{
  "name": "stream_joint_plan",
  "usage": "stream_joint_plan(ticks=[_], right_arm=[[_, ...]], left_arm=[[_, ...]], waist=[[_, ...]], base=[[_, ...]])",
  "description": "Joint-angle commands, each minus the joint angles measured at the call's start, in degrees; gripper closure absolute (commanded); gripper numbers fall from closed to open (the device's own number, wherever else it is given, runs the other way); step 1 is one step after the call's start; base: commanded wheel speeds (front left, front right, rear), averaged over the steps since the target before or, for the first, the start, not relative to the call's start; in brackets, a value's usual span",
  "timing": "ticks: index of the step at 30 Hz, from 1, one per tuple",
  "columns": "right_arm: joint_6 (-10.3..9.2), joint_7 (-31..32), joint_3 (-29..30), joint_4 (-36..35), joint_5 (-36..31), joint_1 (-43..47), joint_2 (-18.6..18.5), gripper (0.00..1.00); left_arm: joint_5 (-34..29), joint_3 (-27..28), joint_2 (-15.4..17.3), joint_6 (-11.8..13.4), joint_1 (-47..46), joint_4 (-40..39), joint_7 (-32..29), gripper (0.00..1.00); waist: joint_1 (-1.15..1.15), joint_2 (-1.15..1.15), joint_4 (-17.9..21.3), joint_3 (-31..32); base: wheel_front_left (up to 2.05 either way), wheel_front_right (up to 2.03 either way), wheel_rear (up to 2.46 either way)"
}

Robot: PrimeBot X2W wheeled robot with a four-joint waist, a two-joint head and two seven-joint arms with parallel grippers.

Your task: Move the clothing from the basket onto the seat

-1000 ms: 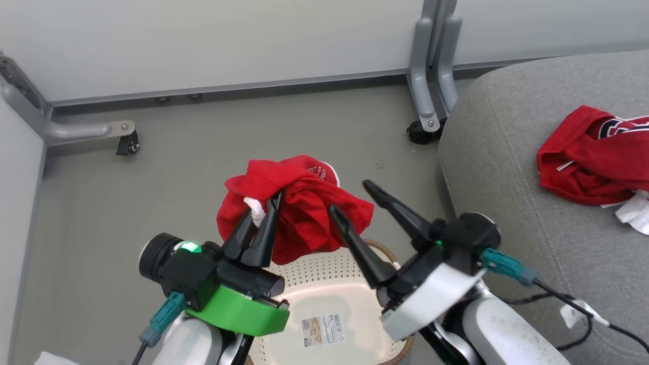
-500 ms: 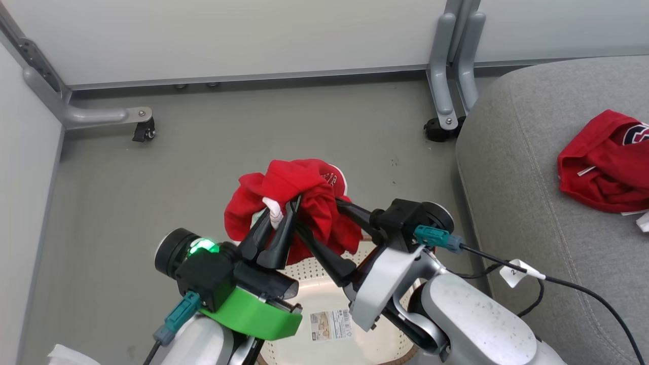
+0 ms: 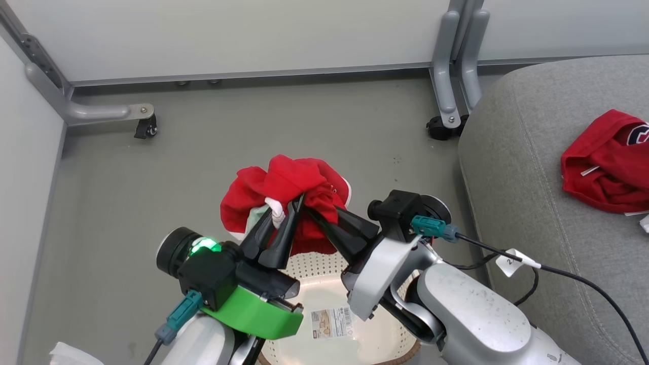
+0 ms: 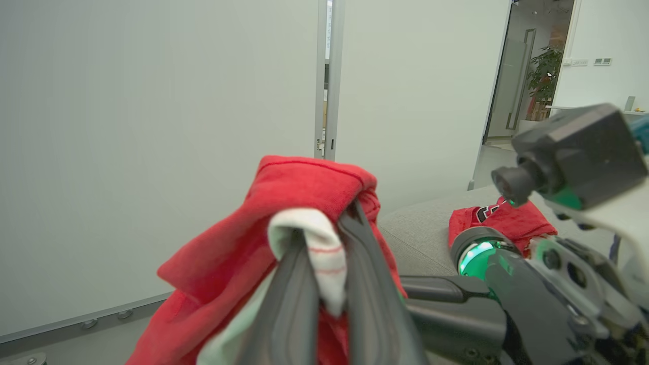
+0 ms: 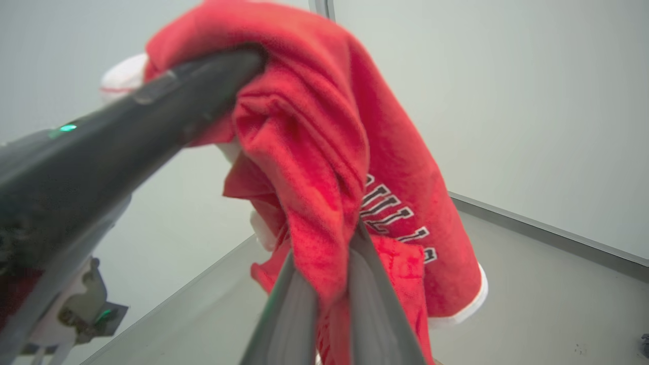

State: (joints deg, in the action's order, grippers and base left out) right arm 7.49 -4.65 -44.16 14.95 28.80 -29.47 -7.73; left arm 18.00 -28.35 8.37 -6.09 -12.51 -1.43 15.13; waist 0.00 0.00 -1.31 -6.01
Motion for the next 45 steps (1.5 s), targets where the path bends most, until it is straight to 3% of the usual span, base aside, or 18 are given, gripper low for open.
stream_joint_plan(ticks=[1, 12, 13, 14, 15, 35, 45], right_arm=[[0.00, -0.4, -0.3, 0.2, 0.5, -0.5, 0.0, 1.00], [0.00, -1.7, -0.3, 0.7, 0.7, -1.4, -0.3, 1.00], [0.00, -1.8, -0.2, 0.7, 0.7, -1.5, -0.3, 1.00], [0.00, -2.0, -0.2, 0.7, 0.7, -1.5, -0.3, 1.00], [0.00, -2.2, 0.1, 0.8, 0.7, -1.7, -0.3, 1.00], [0.00, -6.1, 7.9, 5.6, -0.4, 0.0, -0.7, 1.00], [0.00, -6.6, 8.9, 7.1, -0.8, 1.3, -0.7, 1.00]], left_arm=[[-0.2, 0.1, 0.2, -0.3, -0.9, 0.2, 0.0, 1.00], [-1.3, 0.2, 0.3, 0.1, -1.3, 0.0, 0.0, 1.00], [-0.9, 0.4, 0.1, 0.4, -1.1, 0.3, 0.0, 0.74], [-0.6, 0.4, -0.1, 0.6, -0.9, 0.7, -0.3, 0.16], [-0.8, 0.4, -0.1, 0.7, -1.0, 0.7, -0.1, 0.00], [-1.8, -6.0, 5.8, -0.3, 5.8, 0.1, -4.6, 0.00], [-2.4, -5.9, 8.0, 1.1, 7.8, -0.7, -5.1, 0.00]], waist=[[0.00, 0.00, 0.0, 0.0], [0.00, 0.00, -0.3, -0.6], [0.00, 0.00, -0.3, -0.7], [0.00, 0.00, -0.4, -0.7], [0.00, 0.00, -0.5, -0.8], [0.00, 0.00, -3.5, 0.0], [0.00, 0.00, -3.8, 0.1]], base=[[0.00, 0.00, 0.00], [0.00, 0.00, 0.00], [0.00, 0.00, 0.00], [0.00, 0.00, 0.00], [0.00, 0.00, 0.00], [0.00, 0.00, 0.00], [0.00, 0.00, 0.00]])
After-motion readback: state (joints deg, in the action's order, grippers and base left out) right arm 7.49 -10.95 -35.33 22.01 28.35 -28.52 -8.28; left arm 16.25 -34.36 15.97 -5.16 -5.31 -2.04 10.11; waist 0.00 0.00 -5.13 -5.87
